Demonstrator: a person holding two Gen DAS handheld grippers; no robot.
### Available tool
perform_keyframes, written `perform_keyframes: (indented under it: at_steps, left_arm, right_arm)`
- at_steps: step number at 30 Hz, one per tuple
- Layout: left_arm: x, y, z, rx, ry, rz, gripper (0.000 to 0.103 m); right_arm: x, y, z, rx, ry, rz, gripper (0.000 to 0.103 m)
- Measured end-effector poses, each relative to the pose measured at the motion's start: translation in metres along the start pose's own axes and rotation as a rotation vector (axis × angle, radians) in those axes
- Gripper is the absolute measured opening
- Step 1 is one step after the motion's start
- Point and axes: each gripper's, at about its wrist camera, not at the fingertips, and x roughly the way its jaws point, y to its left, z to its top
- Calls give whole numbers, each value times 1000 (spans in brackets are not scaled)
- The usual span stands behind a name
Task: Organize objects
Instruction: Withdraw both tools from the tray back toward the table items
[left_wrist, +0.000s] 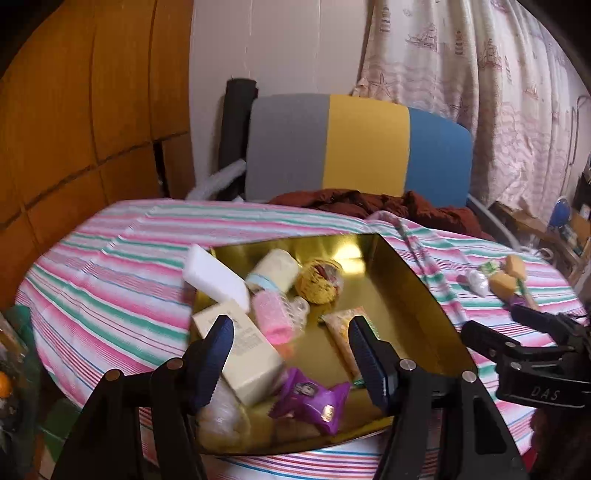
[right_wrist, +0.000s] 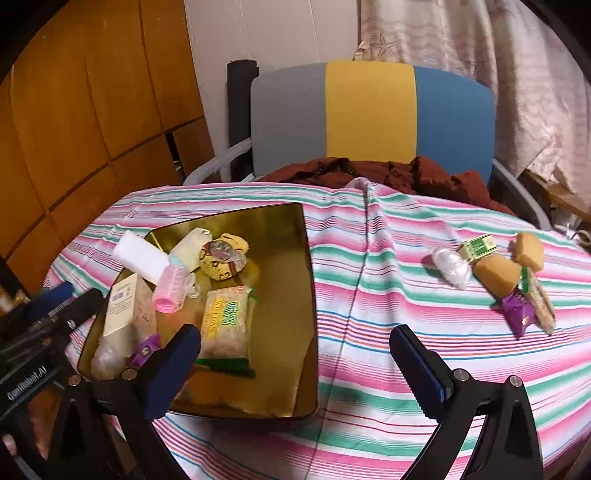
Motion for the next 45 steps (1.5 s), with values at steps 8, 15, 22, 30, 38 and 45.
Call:
perform_keyframes:
  at_steps: [8, 15, 22, 30, 38, 45]
  left_arm:
    - [1, -11, 9, 31, -9, -8, 68]
    - [9, -21, 17, 26, 23, -158, 68]
    - [31, -45, 23, 52, 112, -254, 67]
    - [49, -93, 47, 143, 169, -402, 68]
    - [74, -161, 58, 219, 234, -447, 69]
    - [116, -228, 63, 265, 312, -446, 68]
  right_arm:
    - [4, -12, 3, 13, 41, -22, 103]
    - [6, -40, 14, 48, 58, -63, 103]
    - [12, -106, 26, 169, 96, -175, 103]
    - [11, -232, 49, 327, 158, -319, 103]
    - [54, -331, 50, 421, 212, -248, 103]
    - [79, -368, 32, 643, 262, -77, 103]
